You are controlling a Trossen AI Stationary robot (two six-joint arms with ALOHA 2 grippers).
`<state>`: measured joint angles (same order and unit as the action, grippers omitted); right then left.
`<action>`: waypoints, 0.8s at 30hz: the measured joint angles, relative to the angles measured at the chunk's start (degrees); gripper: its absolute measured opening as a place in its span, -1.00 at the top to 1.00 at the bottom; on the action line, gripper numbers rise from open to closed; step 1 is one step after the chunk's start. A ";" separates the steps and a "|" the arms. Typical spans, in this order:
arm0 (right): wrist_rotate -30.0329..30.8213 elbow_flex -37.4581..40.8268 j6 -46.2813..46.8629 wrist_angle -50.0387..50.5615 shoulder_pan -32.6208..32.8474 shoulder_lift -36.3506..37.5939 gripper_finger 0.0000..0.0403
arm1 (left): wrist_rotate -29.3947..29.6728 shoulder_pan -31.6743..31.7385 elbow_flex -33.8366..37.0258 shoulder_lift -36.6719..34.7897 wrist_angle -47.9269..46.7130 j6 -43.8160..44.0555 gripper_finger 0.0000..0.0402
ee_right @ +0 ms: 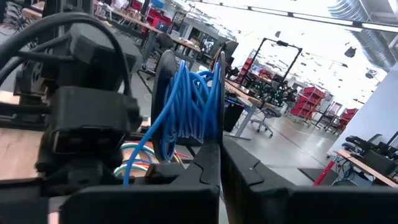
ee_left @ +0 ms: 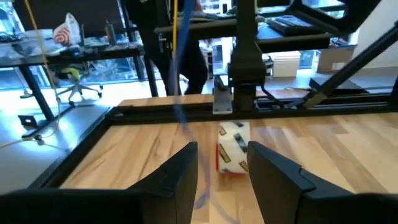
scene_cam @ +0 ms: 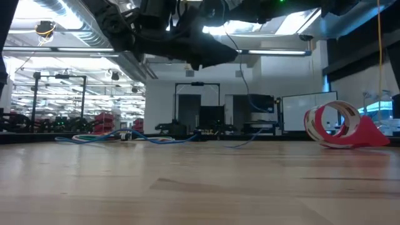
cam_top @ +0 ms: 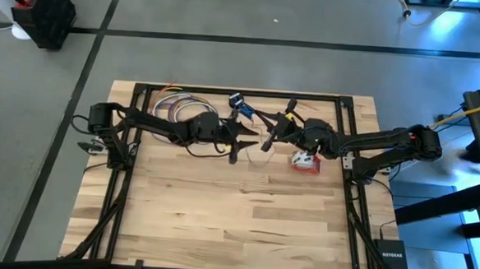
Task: Coil cords
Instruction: Coil the blue wire onto the spool
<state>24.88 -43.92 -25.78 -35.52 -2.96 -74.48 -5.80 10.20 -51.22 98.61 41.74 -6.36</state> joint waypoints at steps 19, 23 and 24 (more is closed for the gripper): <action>-0.52 0.00 -0.06 -0.45 0.00 0.00 1.00 | 5.82 2.03 0.00 0.02 2.57 3.40 0.35; -1.54 0.00 -0.07 -0.59 0.00 0.00 1.00 | 5.79 2.98 -0.17 0.42 4.64 3.62 0.38; -2.00 0.00 -0.07 -0.68 0.00 0.00 1.00 | 5.87 3.18 -0.24 0.56 4.53 3.64 0.40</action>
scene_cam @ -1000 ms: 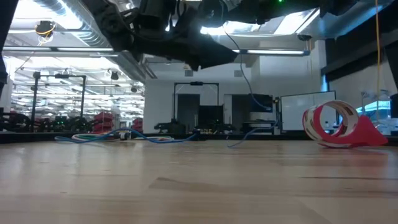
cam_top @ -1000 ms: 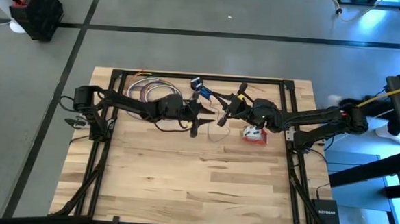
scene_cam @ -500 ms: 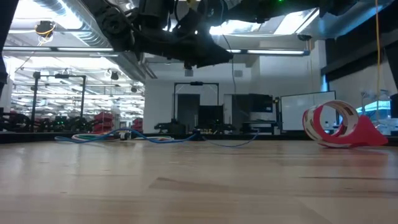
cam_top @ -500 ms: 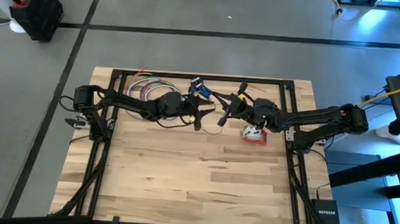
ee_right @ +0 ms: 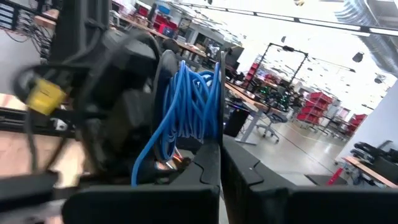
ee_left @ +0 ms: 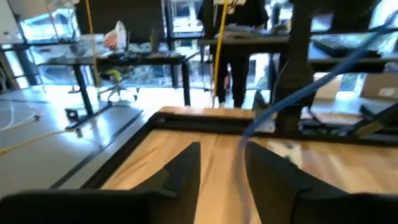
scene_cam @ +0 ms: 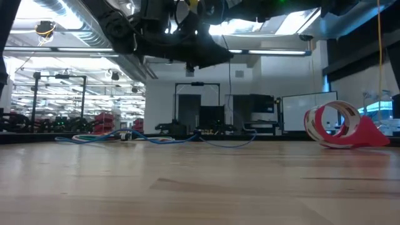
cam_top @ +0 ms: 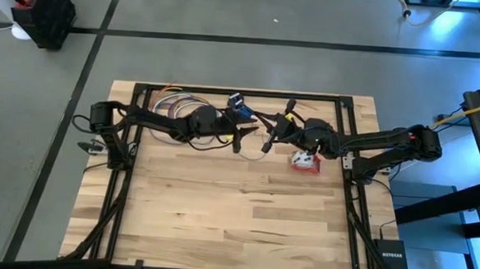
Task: Coil cords
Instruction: Coil the blue wire onto the spool
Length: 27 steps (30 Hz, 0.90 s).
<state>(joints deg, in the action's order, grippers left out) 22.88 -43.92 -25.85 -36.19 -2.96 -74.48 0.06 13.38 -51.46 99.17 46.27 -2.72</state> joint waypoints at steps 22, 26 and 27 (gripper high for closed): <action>13.49 0.00 -6.21 5.78 6.39 0.35 1.00 | 14.33 2.53 0.02 -8.16 -13.75 -12.98 0.98; 15.88 0.00 -5.74 11.32 6.39 0.37 1.00 | 14.96 2.53 0.04 -14.69 -22.26 -14.25 0.98; 17.05 0.00 -5.68 12.29 6.36 0.37 1.00 | 14.94 2.55 0.04 -16.22 -23.92 -14.24 0.99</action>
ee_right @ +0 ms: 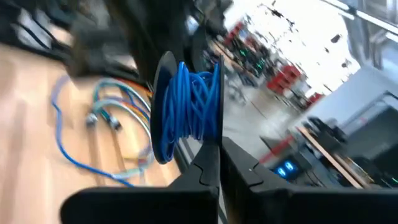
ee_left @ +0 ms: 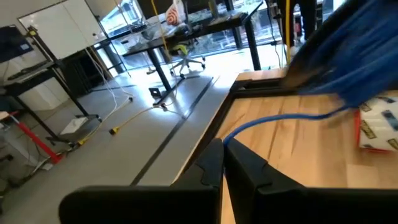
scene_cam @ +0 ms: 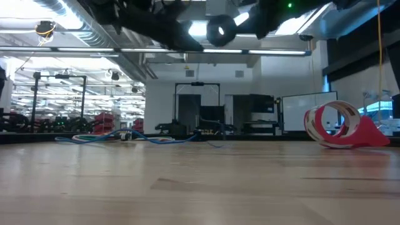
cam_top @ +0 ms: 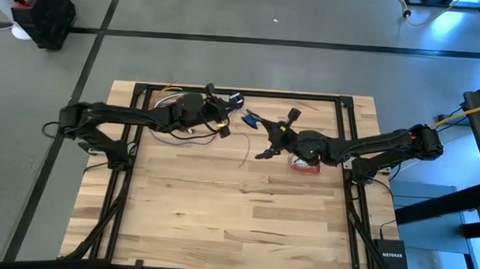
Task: Coil cords
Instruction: Coil the blue wire onto the spool
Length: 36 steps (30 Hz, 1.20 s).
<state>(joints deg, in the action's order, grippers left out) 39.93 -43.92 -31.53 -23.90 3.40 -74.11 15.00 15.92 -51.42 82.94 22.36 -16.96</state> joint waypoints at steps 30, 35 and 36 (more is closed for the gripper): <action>-5.03 0.00 8.89 -1.72 -7.21 -11.34 1.00 | -1.94 -5.20 0.02 -5.89 -5.94 12.01 0.96; -3.66 0.00 8.60 -0.63 -7.19 -11.32 1.00 | -1.97 -5.85 0.01 -5.74 -9.63 7.32 0.96; -3.26 0.00 8.44 -0.41 -7.19 -11.32 1.00 | -1.95 -5.63 0.00 -5.83 -10.78 7.30 0.94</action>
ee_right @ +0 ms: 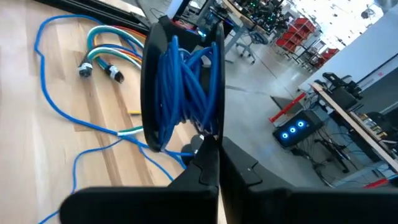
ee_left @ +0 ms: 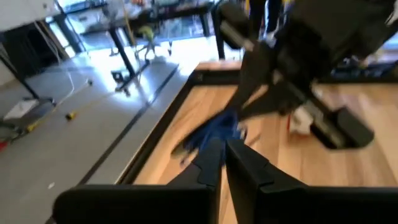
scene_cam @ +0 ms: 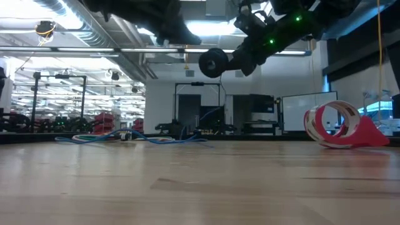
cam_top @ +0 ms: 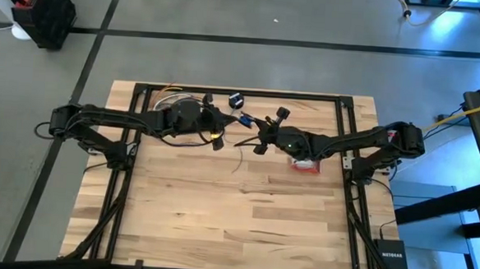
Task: Coil cords
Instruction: Coil the blue wire onto the spool
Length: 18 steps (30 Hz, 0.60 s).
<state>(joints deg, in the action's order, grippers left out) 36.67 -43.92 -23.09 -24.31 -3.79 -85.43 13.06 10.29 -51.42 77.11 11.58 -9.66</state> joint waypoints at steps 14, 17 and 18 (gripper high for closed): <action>0.32 -0.02 -0.92 -0.01 0.00 0.00 1.00 | 0.02 6.33 3.21 14.28 -3.09 -4.30 0.33; 0.30 -0.02 -0.92 0.00 0.00 0.00 1.00 | -0.29 7.08 2.89 19.03 0.73 -5.65 0.33; 0.30 -0.02 -1.07 0.03 0.00 0.00 1.00 | -0.45 7.33 2.79 20.40 2.89 -6.02 0.33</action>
<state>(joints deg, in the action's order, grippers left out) 36.97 -43.94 -24.16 -24.27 -3.79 -85.43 12.61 17.63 -48.63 97.51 14.46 -15.68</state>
